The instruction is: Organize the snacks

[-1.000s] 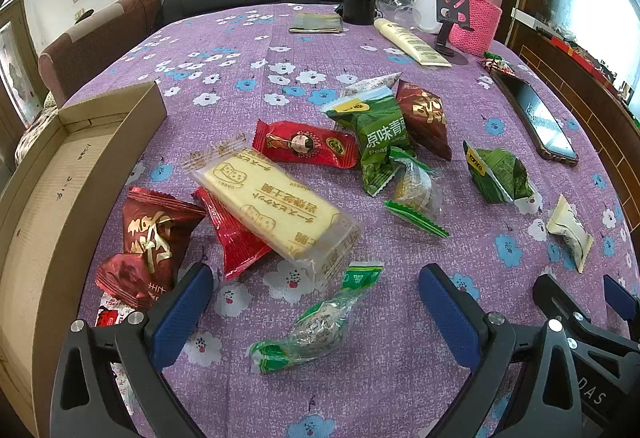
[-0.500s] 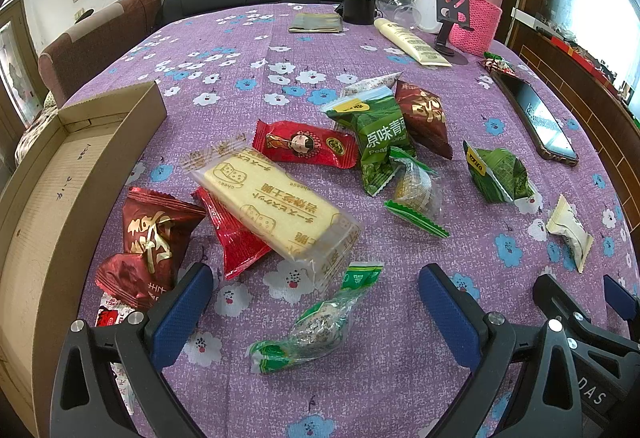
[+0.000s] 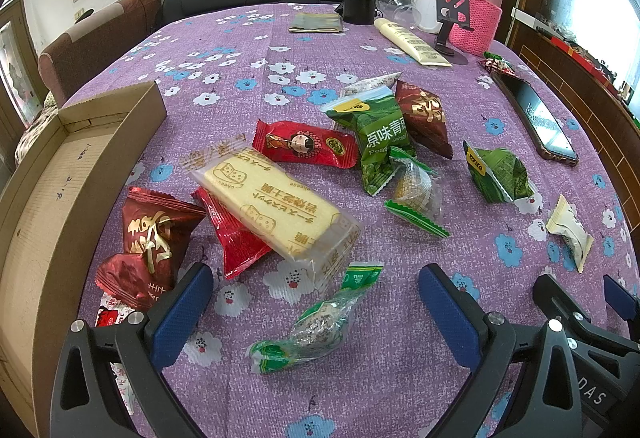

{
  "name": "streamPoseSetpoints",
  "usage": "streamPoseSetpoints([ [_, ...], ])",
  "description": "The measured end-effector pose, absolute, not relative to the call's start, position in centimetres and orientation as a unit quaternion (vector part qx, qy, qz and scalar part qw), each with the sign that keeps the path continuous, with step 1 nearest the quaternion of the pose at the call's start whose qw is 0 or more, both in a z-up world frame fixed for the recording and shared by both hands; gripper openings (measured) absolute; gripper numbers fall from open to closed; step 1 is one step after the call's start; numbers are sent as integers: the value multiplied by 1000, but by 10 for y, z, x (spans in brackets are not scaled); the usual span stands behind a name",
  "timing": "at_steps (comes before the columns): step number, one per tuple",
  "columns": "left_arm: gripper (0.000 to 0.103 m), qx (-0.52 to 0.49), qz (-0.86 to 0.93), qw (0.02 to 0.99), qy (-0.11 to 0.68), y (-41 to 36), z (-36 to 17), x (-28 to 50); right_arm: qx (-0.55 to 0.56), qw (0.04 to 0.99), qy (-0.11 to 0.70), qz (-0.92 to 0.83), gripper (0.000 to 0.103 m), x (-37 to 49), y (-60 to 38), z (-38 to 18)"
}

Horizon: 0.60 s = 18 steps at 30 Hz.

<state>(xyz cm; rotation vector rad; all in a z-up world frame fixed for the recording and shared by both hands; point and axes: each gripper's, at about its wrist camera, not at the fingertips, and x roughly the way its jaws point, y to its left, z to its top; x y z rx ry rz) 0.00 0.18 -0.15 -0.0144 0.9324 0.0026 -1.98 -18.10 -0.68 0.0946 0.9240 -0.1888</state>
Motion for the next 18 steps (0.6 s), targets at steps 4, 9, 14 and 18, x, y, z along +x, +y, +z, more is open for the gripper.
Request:
streamPoseSetpoints([
  [4, 103, -7, 1, 893, 450, 2, -1, 0, 46, 890, 445, -91, 103, -20, -181, -7],
  [9, 103, -7, 1, 893, 450, 2, -1, 0, 49, 890, 444, -94, 103, -19, -181, -7],
  [14, 103, -7, 1, 893, 450, 2, -1, 0, 49, 890, 444, -94, 103, -19, -181, -7],
  [18, 103, -6, 1, 893, 450, 2, -1, 0, 49, 890, 444, -94, 103, -19, -182, -8],
])
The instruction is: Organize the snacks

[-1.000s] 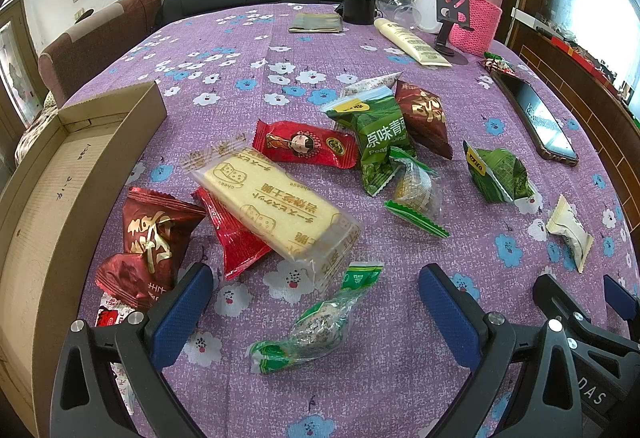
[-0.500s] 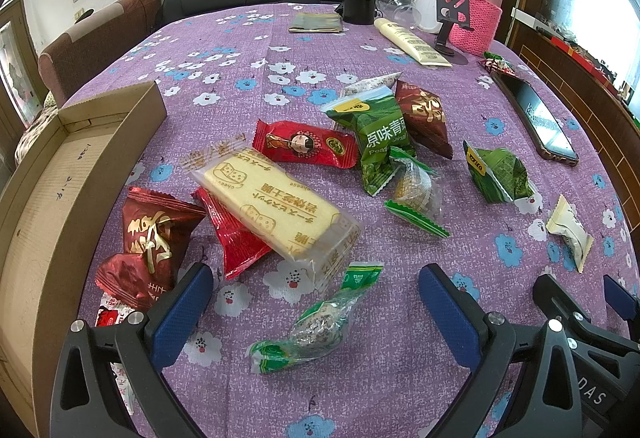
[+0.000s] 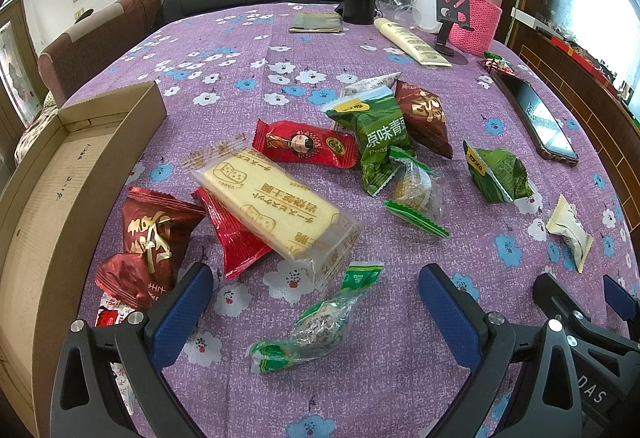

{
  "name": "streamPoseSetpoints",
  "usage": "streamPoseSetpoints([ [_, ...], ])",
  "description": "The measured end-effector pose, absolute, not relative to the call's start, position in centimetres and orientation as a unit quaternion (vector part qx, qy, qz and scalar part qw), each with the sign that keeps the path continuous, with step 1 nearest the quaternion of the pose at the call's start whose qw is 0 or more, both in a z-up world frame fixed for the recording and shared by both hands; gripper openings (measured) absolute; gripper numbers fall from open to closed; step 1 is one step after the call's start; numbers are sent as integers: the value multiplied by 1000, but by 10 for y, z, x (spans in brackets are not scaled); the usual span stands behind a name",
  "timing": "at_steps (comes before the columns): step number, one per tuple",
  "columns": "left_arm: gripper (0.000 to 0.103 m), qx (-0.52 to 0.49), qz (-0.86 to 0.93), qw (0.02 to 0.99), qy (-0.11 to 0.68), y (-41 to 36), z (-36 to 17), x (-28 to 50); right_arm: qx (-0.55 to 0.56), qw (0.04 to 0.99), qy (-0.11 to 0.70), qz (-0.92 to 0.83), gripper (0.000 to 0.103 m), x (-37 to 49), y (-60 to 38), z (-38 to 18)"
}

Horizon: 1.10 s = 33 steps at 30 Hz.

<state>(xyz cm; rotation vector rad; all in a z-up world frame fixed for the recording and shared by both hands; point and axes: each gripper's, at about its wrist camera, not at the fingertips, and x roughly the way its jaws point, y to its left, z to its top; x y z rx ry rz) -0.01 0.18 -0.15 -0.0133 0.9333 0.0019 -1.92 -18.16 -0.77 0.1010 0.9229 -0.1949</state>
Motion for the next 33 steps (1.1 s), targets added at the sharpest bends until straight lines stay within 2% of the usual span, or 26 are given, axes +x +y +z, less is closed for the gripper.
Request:
streamPoseSetpoints([
  [21, 102, 28, -66, 880, 469, -2, 2, -20, 50, 889, 445, -93, 103, -18, -183, -9],
  [25, 102, 51, -111, 872, 473, -6, 4, -37, 49, 877, 470, -86, 103, -13, -185, -7],
  [29, 97, 14, -159, 864, 477, 0, 15, -58, 44, 869, 488, -77, 103, -15, -182, -8],
  [30, 94, -1, -174, 865, 472, 4, 21, -66, 43, 867, 491, -73, 103, -16, -182, -8],
  [33, 92, -40, -194, 876, 440, 24, 44, -85, 38, 867, 492, -66, 103, -24, -181, -7],
])
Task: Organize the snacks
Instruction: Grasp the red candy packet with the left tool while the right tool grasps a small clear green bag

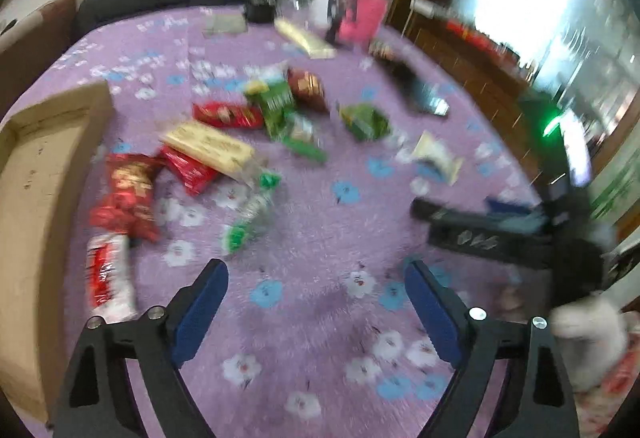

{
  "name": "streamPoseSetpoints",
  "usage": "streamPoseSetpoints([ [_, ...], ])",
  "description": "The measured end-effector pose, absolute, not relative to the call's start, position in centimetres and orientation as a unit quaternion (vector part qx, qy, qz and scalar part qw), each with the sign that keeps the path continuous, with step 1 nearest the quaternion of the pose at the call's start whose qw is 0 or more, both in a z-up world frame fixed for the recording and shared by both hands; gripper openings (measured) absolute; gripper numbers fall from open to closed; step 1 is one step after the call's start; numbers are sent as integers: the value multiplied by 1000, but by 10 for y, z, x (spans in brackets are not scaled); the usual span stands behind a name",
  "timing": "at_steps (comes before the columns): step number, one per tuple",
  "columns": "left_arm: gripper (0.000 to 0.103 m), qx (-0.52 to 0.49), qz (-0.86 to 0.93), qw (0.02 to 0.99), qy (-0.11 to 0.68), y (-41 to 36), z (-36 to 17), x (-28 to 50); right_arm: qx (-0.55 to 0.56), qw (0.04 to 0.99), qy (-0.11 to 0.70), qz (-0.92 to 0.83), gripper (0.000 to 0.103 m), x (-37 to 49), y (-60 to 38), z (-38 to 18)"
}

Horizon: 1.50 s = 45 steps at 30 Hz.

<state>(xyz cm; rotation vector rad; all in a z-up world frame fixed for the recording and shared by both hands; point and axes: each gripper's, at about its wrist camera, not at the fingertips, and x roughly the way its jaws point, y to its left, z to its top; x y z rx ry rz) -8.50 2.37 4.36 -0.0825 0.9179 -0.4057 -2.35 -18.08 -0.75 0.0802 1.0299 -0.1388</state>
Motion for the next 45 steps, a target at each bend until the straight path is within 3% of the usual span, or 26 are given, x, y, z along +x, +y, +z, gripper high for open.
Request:
streamPoseSetpoints([
  [4, 92, -64, -193, 895, 396, 68, 75, -98, 36, 861, 503, -63, 101, -31, -181, -6],
  [6, 92, -59, -162, 917, 360, 100, 94, -106, 39, 865, 496, -59, 94, -39, -181, 1],
  [12, 93, -59, -76, 954, 283, 165, 125, -116, 22, 920, 390, -22, 93, -67, -156, 46],
  [15, 102, -73, -54, 955, 282, 183, 124, -114, 18, 924, 383, 6, 93, -65, -135, 53],
  [18, 102, -82, -55, 951, 293, 189, 117, -110, 35, 914, 401, 55, 91, -55, -116, 49],
  [19, 102, -88, -63, 949, 296, 190, 115, -111, 38, 909, 409, 68, 86, -52, -109, 47],
  [20, 99, -95, -72, 946, 301, 190, 113, -111, 41, 904, 418, 80, 83, -48, -100, 43],
  [22, 84, -101, -100, 937, 319, 185, 105, -106, 52, 894, 433, 105, 74, -44, -84, 37],
  [24, 65, -96, -117, 929, 338, 180, 98, -107, 61, 885, 446, 123, 71, -39, -69, 31],
  [25, 62, -94, -127, 925, 344, 176, 95, -107, 62, 882, 449, 125, 71, -36, -62, 28],
  [30, 61, -81, -161, 914, 364, 156, 83, -108, 59, 876, 464, 122, 69, -29, -39, 12],
  [35, 61, -70, -183, 904, 379, 140, 72, -102, 49, 881, 457, 112, 57, -27, -34, 7],
  [40, 60, -54, -193, 898, 391, 126, 65, -92, 52, 882, 454, 116, 19, -21, -41, 4],
  [45, 60, -21, -180, 899, 398, 112, 67, -66, 78, 886, 439, 126, 19, -20, -51, 2],
])
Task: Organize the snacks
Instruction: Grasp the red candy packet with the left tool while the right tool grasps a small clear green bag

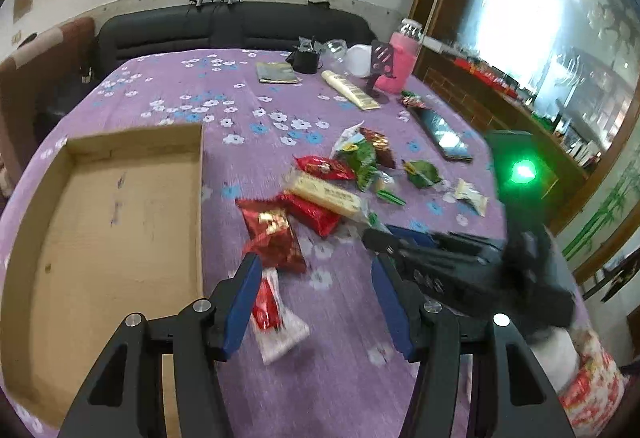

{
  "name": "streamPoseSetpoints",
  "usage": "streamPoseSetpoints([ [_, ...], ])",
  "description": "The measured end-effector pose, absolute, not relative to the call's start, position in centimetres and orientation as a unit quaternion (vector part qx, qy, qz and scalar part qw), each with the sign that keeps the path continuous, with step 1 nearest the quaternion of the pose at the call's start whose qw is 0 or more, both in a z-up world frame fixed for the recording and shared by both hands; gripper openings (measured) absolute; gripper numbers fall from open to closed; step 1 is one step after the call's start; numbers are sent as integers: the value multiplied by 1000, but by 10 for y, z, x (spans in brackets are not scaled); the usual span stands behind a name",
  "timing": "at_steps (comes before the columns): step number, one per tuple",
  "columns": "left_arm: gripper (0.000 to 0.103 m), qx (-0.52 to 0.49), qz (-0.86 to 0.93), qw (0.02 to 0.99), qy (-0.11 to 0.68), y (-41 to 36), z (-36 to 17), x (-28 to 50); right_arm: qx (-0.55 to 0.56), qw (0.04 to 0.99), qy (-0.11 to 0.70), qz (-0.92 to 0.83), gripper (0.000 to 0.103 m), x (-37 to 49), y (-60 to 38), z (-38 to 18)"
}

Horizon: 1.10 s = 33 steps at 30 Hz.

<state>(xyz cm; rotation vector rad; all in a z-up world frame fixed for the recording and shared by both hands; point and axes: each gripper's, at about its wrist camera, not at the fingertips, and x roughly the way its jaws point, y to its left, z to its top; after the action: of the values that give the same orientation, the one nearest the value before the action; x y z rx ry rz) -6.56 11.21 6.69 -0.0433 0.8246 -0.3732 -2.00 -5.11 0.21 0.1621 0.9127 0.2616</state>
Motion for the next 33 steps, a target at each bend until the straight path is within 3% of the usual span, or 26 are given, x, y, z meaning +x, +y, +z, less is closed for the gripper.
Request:
streamPoseSetpoints([
  [11, 60, 21, -144, 878, 456, 91, 37, -5, 141, 880, 429, 144, 19, -18, -74, 2],
  [24, 61, 62, -109, 862, 492, 82, 12, 12, 155, 874, 431, 160, 19, -21, -76, 3],
  [26, 52, 66, -108, 862, 491, 80, 11, 12, 156, 874, 430, 162, 19, -21, -76, 3],
  [27, 39, 69, -102, 867, 483, 81, 13, 10, 157, 875, 429, 163, 19, -22, -76, 3],
  [33, 39, 18, -128, 873, 471, 88, 25, 4, 161, 879, 417, 164, 19, -25, -78, 7],
])
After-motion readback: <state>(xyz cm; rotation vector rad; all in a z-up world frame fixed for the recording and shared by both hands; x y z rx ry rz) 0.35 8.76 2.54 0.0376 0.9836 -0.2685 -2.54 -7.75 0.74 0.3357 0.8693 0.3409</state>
